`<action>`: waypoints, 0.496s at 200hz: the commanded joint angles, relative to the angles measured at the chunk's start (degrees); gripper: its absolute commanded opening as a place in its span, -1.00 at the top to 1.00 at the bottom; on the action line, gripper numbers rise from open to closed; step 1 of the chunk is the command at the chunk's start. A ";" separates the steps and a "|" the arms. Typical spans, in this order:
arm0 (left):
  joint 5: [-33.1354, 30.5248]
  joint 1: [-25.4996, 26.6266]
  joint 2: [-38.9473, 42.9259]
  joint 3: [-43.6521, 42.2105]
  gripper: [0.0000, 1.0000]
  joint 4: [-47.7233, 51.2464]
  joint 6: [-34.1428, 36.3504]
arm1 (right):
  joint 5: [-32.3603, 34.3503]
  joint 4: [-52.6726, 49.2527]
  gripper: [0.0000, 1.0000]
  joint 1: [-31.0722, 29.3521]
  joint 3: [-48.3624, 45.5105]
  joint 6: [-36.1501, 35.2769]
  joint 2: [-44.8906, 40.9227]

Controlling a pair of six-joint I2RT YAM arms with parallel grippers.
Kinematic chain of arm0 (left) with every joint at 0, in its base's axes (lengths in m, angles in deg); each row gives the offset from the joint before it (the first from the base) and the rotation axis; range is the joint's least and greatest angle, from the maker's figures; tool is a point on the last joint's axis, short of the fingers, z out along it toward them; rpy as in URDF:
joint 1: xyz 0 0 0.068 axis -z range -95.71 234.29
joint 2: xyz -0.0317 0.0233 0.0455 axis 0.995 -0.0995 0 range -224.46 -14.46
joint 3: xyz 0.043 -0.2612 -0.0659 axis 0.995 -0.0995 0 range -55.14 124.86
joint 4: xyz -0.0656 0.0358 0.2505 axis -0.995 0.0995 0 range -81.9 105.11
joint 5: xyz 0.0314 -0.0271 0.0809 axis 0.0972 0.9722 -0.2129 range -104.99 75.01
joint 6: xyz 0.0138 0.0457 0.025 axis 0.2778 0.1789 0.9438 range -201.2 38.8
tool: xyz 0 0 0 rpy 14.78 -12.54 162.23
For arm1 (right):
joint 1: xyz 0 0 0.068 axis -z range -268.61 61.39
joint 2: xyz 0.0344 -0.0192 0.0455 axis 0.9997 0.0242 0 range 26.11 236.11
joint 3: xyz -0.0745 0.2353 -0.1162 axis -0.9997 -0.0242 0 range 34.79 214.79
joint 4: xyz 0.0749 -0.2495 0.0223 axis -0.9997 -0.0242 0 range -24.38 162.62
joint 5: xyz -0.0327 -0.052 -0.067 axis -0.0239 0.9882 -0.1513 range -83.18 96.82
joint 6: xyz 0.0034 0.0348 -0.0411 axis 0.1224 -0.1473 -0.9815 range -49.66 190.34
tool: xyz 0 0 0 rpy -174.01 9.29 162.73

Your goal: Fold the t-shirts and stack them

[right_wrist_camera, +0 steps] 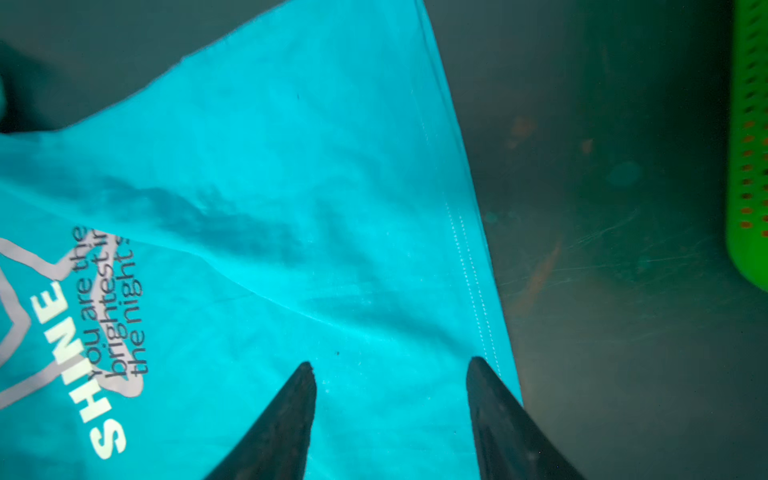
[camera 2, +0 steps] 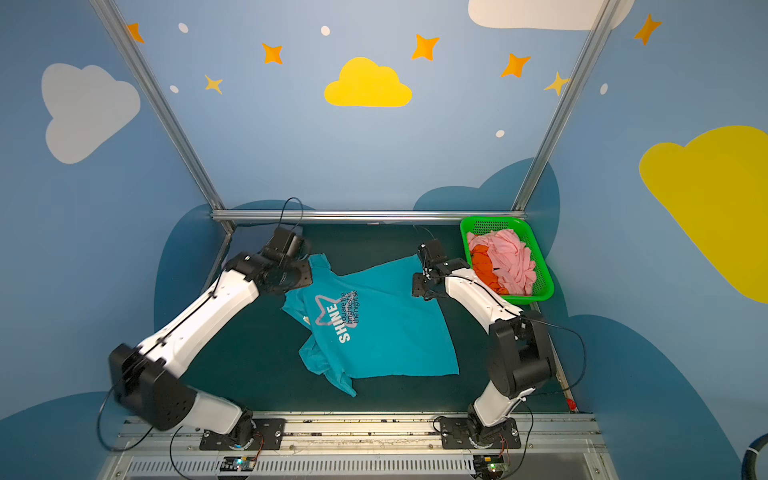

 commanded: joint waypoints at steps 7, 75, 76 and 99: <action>2.57 0.21 3.96 -12.56 0.24 -5.62 -8.38 | -1.46 -2.87 -0.12 0.08 7.72 -0.91 8.35; 6.30 0.38 -1.38 -22.00 -0.13 -12.98 -12.35 | -3.22 -9.56 -0.10 1.97 29.22 -1.62 27.23; 6.23 0.38 -1.60 -21.89 -0.13 -12.93 -12.37 | -3.25 -9.74 -0.10 1.97 29.75 -1.63 27.66; 6.38 0.11 -7.62 -20.60 -0.12 -13.91 -11.60 | -3.53 -11.91 -0.11 2.50 35.44 -1.55 32.16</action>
